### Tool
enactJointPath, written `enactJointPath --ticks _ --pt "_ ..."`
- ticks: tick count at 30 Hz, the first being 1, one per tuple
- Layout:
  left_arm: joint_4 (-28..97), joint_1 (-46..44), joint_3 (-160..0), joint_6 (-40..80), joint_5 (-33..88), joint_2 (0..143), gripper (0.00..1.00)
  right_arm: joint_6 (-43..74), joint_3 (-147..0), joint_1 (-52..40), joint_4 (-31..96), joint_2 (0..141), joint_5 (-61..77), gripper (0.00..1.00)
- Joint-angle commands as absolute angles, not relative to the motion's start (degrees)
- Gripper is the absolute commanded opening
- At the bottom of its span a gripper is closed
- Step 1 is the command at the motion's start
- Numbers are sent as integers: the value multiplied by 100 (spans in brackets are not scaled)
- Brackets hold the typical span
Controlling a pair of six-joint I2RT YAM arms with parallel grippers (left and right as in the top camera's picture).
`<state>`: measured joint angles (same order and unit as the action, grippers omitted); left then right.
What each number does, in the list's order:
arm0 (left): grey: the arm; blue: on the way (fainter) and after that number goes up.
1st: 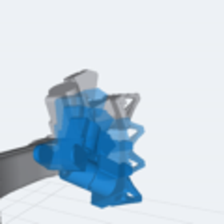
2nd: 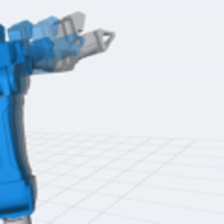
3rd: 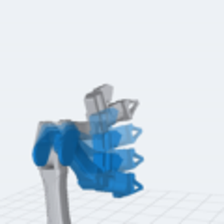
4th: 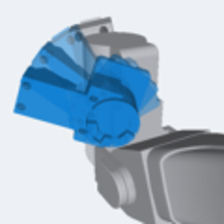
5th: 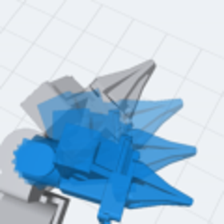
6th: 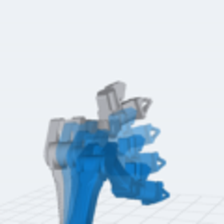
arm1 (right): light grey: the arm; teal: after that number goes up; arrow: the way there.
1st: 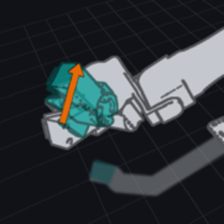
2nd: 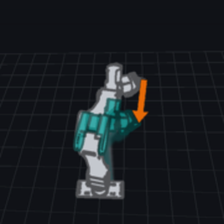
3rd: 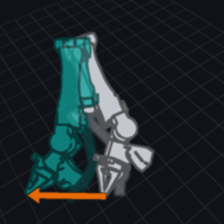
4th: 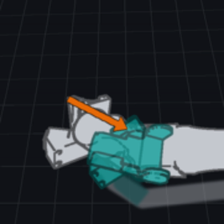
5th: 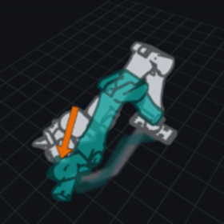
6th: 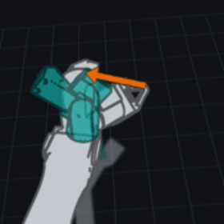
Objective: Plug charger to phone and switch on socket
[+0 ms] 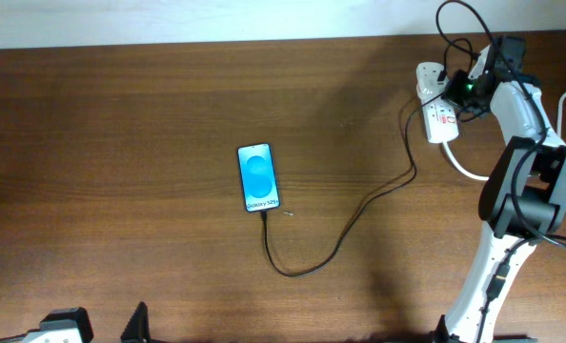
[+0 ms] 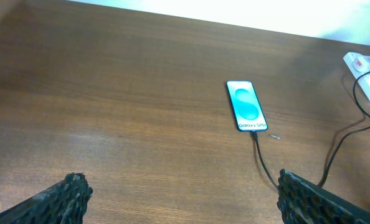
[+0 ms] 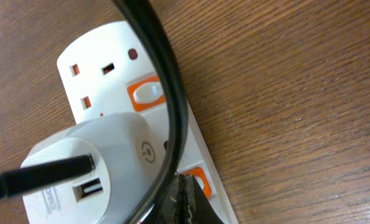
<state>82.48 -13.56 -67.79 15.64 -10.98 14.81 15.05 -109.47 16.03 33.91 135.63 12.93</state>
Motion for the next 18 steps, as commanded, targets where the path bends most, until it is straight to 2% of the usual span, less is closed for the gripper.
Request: enactJointPath --ticks 1,18 --pt "8232 -1385 -6748 1623 -1144 1441 99 1542 -10919 1490 3273 13638 1308 4" --pt "8228 -1385 -6748 1623 -1144 1444 99 1494 -10919 1194 3465 13990 1500 4"
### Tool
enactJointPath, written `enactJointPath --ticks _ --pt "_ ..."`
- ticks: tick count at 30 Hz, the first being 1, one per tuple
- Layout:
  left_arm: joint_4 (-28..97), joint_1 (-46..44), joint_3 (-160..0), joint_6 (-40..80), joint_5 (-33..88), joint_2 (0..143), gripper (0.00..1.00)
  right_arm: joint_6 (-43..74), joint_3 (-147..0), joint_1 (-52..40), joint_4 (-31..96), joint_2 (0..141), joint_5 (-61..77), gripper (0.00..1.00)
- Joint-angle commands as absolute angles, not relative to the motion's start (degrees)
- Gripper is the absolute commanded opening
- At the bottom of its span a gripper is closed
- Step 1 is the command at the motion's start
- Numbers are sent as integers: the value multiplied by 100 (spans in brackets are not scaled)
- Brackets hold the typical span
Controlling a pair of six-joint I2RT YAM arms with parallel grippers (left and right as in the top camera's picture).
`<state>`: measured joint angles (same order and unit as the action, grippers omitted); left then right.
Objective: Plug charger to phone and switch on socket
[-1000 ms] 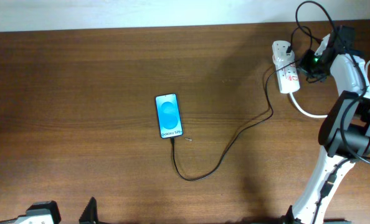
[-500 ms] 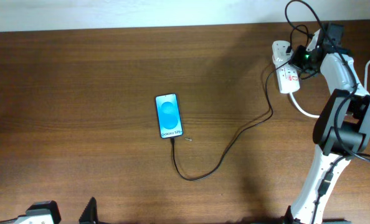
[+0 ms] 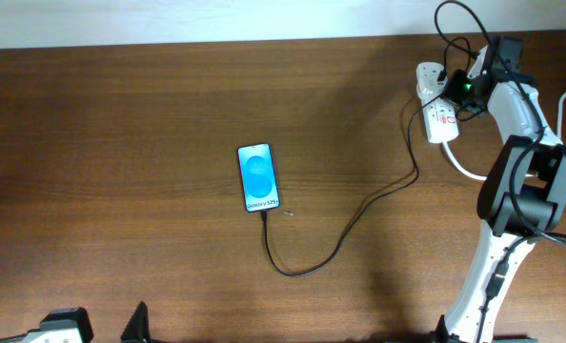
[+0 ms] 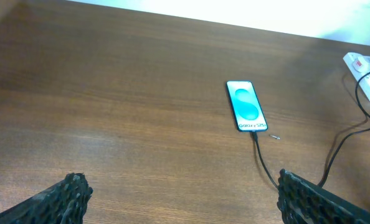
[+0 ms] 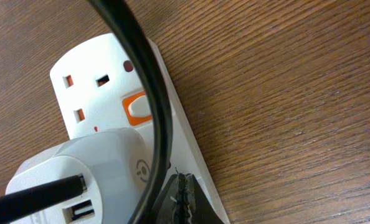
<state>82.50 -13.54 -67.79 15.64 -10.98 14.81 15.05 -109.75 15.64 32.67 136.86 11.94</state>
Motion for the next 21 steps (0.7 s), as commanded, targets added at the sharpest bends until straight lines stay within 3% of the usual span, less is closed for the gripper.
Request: enactJointPath --ticks 1,21 --pt "8228 -1385 -6748 1623 -1144 1441 99 1428 -10919 1164 3516 13990 1498 4" --pt "8228 -1385 -6748 1623 -1144 1441 99 1376 -10912 591 3837 14374 1251 4"
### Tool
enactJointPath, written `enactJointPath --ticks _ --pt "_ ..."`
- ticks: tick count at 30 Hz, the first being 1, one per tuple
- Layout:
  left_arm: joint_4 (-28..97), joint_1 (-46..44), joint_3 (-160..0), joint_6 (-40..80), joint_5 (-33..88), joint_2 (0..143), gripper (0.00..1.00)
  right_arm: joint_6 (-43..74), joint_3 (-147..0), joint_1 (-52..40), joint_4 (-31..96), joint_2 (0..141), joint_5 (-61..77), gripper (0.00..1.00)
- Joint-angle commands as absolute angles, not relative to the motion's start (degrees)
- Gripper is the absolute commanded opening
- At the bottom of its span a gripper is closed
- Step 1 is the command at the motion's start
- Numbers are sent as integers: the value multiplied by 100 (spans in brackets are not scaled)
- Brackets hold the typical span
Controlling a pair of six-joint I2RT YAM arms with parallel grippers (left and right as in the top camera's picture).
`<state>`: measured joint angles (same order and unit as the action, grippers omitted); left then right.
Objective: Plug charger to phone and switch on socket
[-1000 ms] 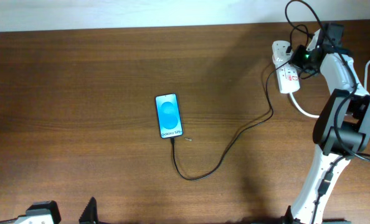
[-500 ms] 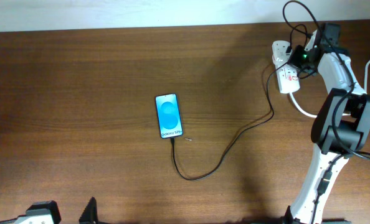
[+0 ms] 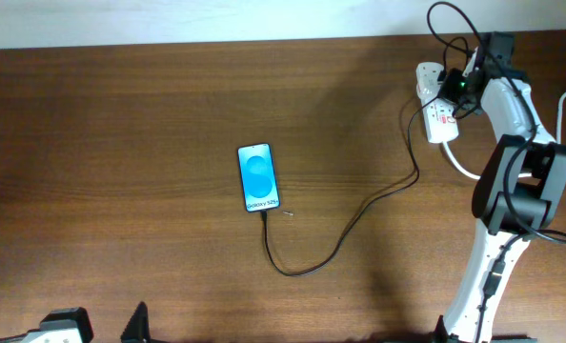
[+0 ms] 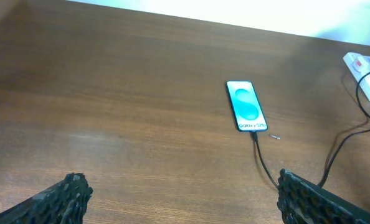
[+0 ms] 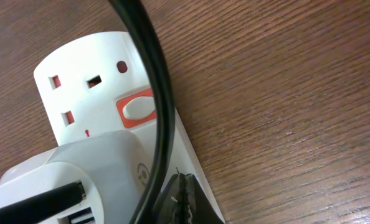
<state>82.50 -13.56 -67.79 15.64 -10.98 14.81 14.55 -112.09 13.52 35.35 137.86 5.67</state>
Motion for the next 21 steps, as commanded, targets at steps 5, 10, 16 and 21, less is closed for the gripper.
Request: enactJointPath --ticks 5,10,16,21 --pt "8230 -1385 -6748 1623 -1144 1441 99 1374 -10912 449 3922 14374 1170 4" --pt "8230 -1385 -6748 1623 -1144 1441 99 1378 -10912 349 4077 14374 1149 4" --pt "8228 -1385 -6748 1623 -1144 1444 99 1378 -10912 187 4123 14374 1079 4" --pt "8228 -1385 -6748 1623 -1142 1441 99 1398 -10838 62 4132 14376 958 4"
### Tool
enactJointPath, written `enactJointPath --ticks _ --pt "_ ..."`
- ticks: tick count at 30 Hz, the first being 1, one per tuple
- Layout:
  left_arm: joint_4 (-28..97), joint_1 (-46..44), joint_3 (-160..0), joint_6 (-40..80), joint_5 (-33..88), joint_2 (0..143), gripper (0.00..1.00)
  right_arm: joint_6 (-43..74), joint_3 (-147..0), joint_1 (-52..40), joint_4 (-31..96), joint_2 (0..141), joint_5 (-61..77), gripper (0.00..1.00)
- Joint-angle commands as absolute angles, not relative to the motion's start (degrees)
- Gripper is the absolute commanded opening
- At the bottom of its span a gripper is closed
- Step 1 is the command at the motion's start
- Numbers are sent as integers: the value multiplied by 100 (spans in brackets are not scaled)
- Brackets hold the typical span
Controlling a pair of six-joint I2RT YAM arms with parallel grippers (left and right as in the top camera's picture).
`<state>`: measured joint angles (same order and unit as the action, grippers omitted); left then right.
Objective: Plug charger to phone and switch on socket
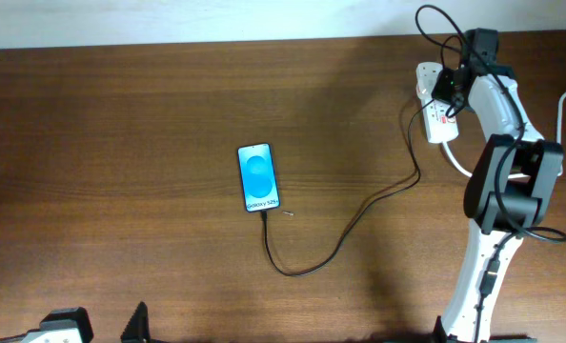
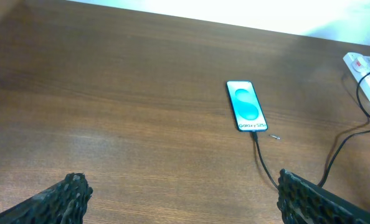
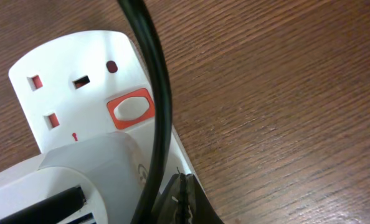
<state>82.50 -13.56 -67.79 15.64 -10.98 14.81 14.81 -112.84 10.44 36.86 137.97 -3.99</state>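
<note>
The phone [image 1: 258,177] lies screen-up and lit mid-table, with the black charger cable [image 1: 359,211] plugged into its near end and running to the white power strip [image 1: 437,114] at the far right. My right gripper [image 3: 181,202] is shut, tips pressed together on the strip beside the white charger plug [image 3: 79,180]. An orange-framed switch [image 3: 130,109] sits clear above the tips. The switch beside the plug is hidden under the fingers. My left gripper [image 2: 179,193] rests open at the near edge, far from the phone [image 2: 246,106].
A black cable loop [image 3: 149,93] crosses the right wrist view over the strip. A white lead [image 1: 469,170] runs from the strip toward the right arm's base. A tiny pin-like object [image 1: 289,211] lies by the phone's lower end.
My right gripper has shifted slightly further along the strip toward its far end; the orange switch and empty socket now sit lower in the wrist view. Phone, cable and left arm are unchanged.
Throughout, the phone lay lit with its cable plugged in and the left gripper stayed open at the near edge. My shut right gripper stayed pressed at the strip beside the charger plug, creeping step by step toward the strip's far end.
</note>
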Motion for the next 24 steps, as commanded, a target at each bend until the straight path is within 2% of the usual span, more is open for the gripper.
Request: enactJointPath --ticks 1,24 --pt "8230 -1385 -6748 1623 -1142 1444 99 1398 -10816 36 4121 14376 958 4" --pt "8228 -1385 -6748 1623 -1144 1441 100 1367 -10639 -126 3889 14569 1039 4"
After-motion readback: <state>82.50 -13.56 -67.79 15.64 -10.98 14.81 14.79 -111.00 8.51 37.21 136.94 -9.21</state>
